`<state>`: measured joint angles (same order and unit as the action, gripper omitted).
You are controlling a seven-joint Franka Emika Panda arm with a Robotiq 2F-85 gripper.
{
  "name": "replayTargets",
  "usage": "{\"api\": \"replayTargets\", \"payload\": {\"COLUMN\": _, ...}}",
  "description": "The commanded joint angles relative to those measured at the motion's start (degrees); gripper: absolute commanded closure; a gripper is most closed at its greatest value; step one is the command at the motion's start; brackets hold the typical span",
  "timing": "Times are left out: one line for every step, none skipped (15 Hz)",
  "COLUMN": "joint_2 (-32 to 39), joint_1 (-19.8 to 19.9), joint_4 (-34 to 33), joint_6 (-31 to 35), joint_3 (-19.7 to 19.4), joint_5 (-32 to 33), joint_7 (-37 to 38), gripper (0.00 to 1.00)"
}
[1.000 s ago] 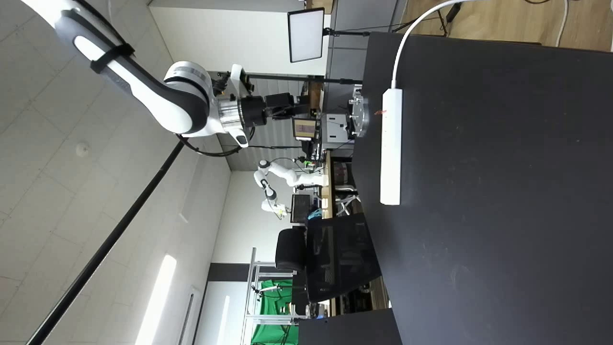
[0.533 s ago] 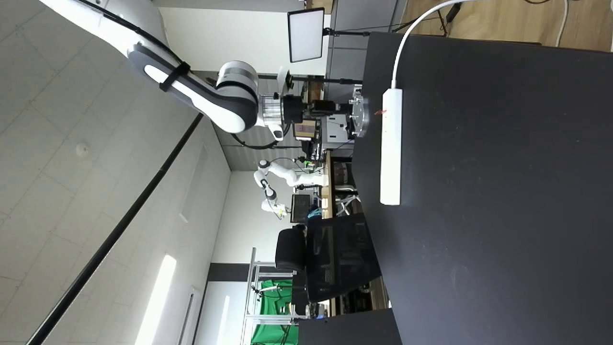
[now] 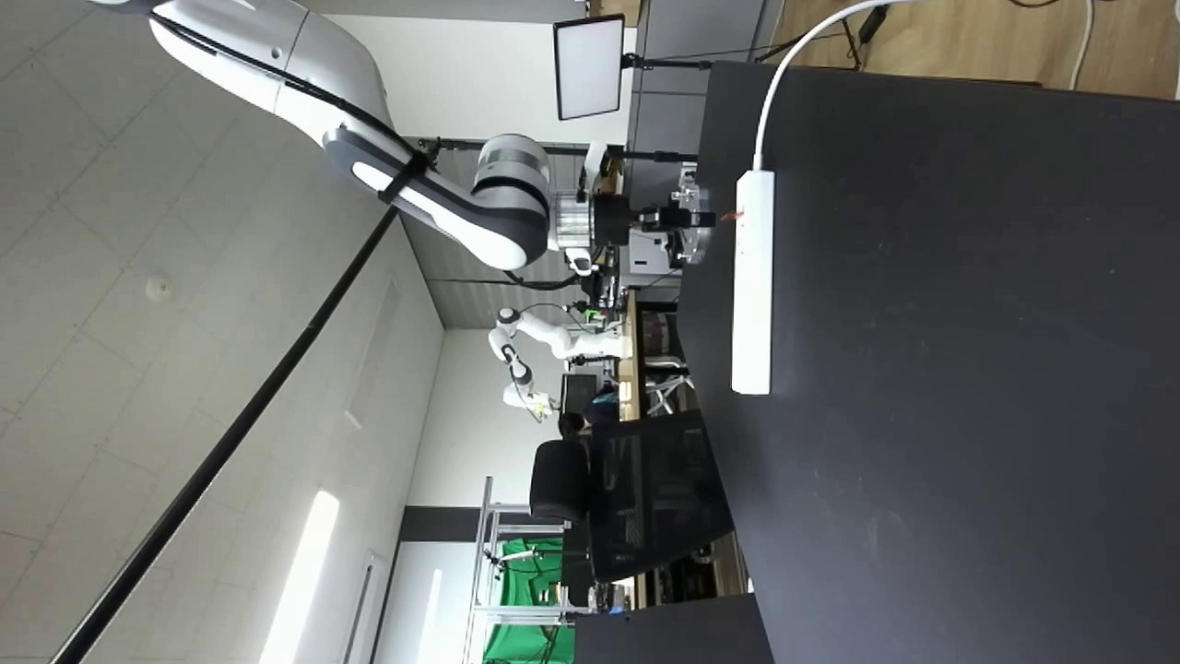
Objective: Press the switch on the adapter
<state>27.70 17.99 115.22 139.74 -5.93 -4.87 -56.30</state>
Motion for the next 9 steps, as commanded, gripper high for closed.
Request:
{"api": "replayTargets", "payload": {"joint_2": 1.57, "joint_1": 1.59, "joint_4": -3.59, "joint_6": -4.25, "joint_3": 0.6, "joint_5": 0.04, "joint_7": 1.56, "gripper": 1.0}}
{"api": "replayTargets", "payload": {"joint_2": 1.44, "joint_1": 1.91, "joint_4": -3.71, "joint_6": -4.94, "joint_3": 0.71, "joint_5": -0.12, "joint_7": 1.3, "gripper": 1.0}}
{"api": "replayTargets", "payload": {"joint_2": 1.04, "joint_1": 2.06, "joint_4": -3.61, "joint_6": -5.84, "joint_3": 0.71, "joint_5": -0.12, "joint_7": 1.2, "gripper": 1.0}}
{"api": "replayTargets", "payload": {"joint_2": 0.7, "joint_1": 2.08, "joint_4": -3.54, "joint_6": -6.73, "joint_3": 0.56, "joint_5": 0.04, "joint_7": 1.36, "gripper": 1.0}}
{"api": "replayTargets", "payload": {"joint_2": 0.45, "joint_1": 2.18, "joint_4": -3.49, "joint_6": -7.44, "joint_3": 0.51, "joint_5": 0.07, "joint_7": 1.29, "gripper": 1.0}}
{"api": "replayTargets", "payload": {"joint_2": 0.37, "joint_1": 2.28, "joint_4": -3.49, "joint_6": -7.76, "joint_3": 0.5, "joint_5": 0.01, "joint_7": 1.19, "gripper": 1.0}}
{"api": "replayTargets", "payload": {"joint_2": 0.51, "joint_1": 2.38, "joint_4": -3.64, "joint_6": -8.16, "joint_3": 0.47, "joint_5": -0.03, "joint_7": 1.1, "gripper": 1.0}}
{"api": "replayTargets", "payload": {"joint_2": 0.63, "joint_1": 2.45, "joint_4": -3.72, "joint_6": -8.41, "joint_3": 0.45, "joint_5": -0.06, "joint_7": 1.07, "gripper": 1.0}}
{"api": "replayTargets", "payload": {"joint_2": 0.78, "joint_1": 2.55, "joint_4": -3.72, "joint_6": -8.43, "joint_3": 0.42, "joint_5": -0.13, "joint_7": 1.04, "gripper": 1.0}}
